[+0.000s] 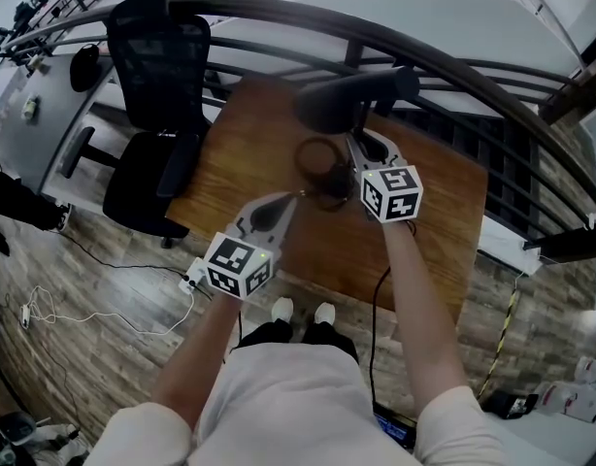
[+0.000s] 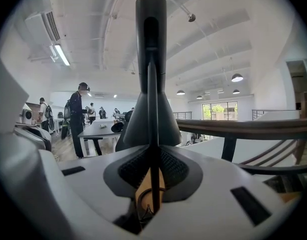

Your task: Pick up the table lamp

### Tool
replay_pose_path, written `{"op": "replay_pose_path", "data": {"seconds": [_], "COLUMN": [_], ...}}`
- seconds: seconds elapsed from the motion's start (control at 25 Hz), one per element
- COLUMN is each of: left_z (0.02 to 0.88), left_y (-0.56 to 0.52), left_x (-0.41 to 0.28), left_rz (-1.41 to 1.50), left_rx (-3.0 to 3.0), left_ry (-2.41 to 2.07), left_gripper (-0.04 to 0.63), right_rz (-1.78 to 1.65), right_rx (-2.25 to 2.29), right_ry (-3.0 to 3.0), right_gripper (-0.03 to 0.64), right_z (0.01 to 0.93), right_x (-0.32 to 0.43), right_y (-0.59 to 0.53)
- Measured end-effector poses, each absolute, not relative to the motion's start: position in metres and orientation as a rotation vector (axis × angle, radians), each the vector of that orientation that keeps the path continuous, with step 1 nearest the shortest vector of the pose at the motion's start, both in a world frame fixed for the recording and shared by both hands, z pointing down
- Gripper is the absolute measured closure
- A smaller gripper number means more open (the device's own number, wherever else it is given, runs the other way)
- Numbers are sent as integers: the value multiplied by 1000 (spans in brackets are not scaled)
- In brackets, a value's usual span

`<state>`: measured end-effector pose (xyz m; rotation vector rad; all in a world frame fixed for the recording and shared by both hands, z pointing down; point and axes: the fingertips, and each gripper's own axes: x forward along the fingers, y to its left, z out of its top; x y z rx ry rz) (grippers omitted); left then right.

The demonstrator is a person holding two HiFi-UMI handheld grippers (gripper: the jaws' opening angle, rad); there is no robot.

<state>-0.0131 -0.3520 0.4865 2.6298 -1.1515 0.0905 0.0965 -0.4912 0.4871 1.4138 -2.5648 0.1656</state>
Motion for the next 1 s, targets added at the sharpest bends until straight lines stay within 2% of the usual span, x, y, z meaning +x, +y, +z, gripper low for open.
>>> {"op": "replay_pose_path", "data": {"seconds": [1.0], "left_z": [479], "left_y": [-356], "left_x": [-15], "left_rz": [89], "left_rx": [2638], "left_ry": [-1176], "left_gripper": [589], "right_rz": [144], "right_rx": [1422], "right_ry": [-2582], "right_gripper": [557], "right_z": [485], "right_x": [100], "right_y": [-489]}}
